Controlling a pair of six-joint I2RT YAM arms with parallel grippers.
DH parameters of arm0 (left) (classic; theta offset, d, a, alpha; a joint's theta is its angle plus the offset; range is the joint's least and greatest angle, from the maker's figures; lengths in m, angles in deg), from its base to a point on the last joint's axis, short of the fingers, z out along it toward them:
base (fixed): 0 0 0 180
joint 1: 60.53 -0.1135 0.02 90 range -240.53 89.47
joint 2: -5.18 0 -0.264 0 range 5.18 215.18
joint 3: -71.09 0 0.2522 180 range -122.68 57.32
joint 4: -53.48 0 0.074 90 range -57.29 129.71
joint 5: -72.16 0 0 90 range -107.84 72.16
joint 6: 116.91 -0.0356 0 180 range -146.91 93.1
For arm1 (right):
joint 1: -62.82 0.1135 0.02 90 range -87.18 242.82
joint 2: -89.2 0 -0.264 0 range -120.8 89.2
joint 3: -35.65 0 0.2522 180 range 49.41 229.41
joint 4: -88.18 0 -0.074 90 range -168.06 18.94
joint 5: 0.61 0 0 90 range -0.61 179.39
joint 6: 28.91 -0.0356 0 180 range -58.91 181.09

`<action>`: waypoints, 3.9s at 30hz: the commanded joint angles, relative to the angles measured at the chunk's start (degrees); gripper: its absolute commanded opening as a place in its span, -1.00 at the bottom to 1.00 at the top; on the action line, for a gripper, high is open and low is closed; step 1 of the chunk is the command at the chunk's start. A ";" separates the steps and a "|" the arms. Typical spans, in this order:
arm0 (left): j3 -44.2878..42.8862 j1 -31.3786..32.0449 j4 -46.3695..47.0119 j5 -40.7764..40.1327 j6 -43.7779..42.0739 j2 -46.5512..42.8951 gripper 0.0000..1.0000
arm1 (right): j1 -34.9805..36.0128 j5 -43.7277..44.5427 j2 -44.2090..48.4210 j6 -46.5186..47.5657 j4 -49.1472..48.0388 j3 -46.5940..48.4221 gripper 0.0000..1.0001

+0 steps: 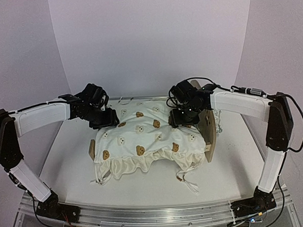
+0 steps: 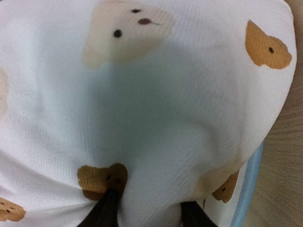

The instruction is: Set up the pet bed

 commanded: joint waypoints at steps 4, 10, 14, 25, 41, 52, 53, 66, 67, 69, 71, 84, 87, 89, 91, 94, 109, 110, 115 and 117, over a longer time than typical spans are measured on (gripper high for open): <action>0.02 -0.16 6.27 6.84 -0.97 -1.73 -0.87 | -0.23 -5.28 -0.04 3.55 -4.14 1.43 -0.88; -7.42 -0.18 4.24 5.93 -2.64 -2.43 -1.00 | -0.31 -2.08 0.55 9.33 -4.06 9.96 -1.00; -11.53 -0.14 3.95 4.31 -3.51 -3.20 -1.00 | -0.31 -1.27 0.54 12.81 -3.97 16.05 -1.00; -6.99 -0.11 8.82 4.02 -2.11 -4.79 -1.00 | -0.34 1.84 -0.54 15.99 -6.59 13.92 -1.00; -0.22 -0.10 11.95 5.65 -1.63 -4.91 -0.62 | 0.04 -0.04 2.77 15.71 -4.17 12.81 0.50; -2.64 -0.08 5.28 3.97 -4.35 -10.92 0.63 | 17.56 3.13 8.18 18.28 -0.14 13.70 0.94; -2.91 -0.10 4.56 3.77 -4.87 -11.89 0.67 | 19.07 2.02 7.83 17.79 -0.17 13.41 0.94; -0.75 -0.09 -6.19 -5.04 -5.56 -23.90 0.75 | 33.60 1.68 -10.48 15.10 -3.68 22.11 0.69; -0.25 -0.08 -6.50 -5.38 -5.48 -24.61 0.75 | 33.61 1.56 -11.91 14.99 -3.81 22.98 0.64; 0.97 -0.10 -6.78 -5.97 -5.13 -25.68 0.75 | 33.61 0.83 -14.58 14.73 -3.96 24.80 0.54; 2.38 -0.08 -6.69 -6.17 -4.72 -26.83 0.75 | 33.65 -0.44 -17.57 14.51 -4.08 27.03 0.46; 7.43 -0.10 -6.95 -9.34 -3.74 -31.49 0.75 | 33.70 1.87 -28.10 13.71 -7.99 34.99 0.43; 8.08 -0.11 -6.97 -10.03 -3.76 -32.75 0.75 | 33.70 3.08 -30.09 13.60 -8.70 36.14 0.37; 8.47 -0.08 -7.08 -10.55 -3.82 -33.05 0.75 | 33.70 4.35 -31.07 13.62 -8.98 36.75 0.35; 8.87 -0.10 -7.14 -10.82 -3.75 -33.24 0.75 | 33.70 6.34 -32.21 13.81 -9.32 36.98 0.33; 9.61 -0.10 -6.81 -10.86 -3.74 -33.63 0.75 | 33.71 9.69 -33.72 14.53 -9.73 37.05 0.28; 11.60 -0.10 -5.78 -8.51 -4.05 -34.21 0.73 | 33.82 18.29 -29.37 18.55 -10.91 34.48 -1.00; 11.56 -0.07 -5.82 -8.24 -4.08 -34.30 0.73 | 33.84 18.47 -28.61 19.08 -10.98 34.37 -1.00; 11.72 -0.07 -5.01 -7.13 -5.71 -35.08 0.67 | 33.73 22.50 -23.56 26.14 -11.99 34.65 -1.00; 12.50 -0.12 -3.79 -6.62 -6.90 -35.73 0.67 | 33.36 24.04 -22.18 29.00 -12.46 35.35 -1.00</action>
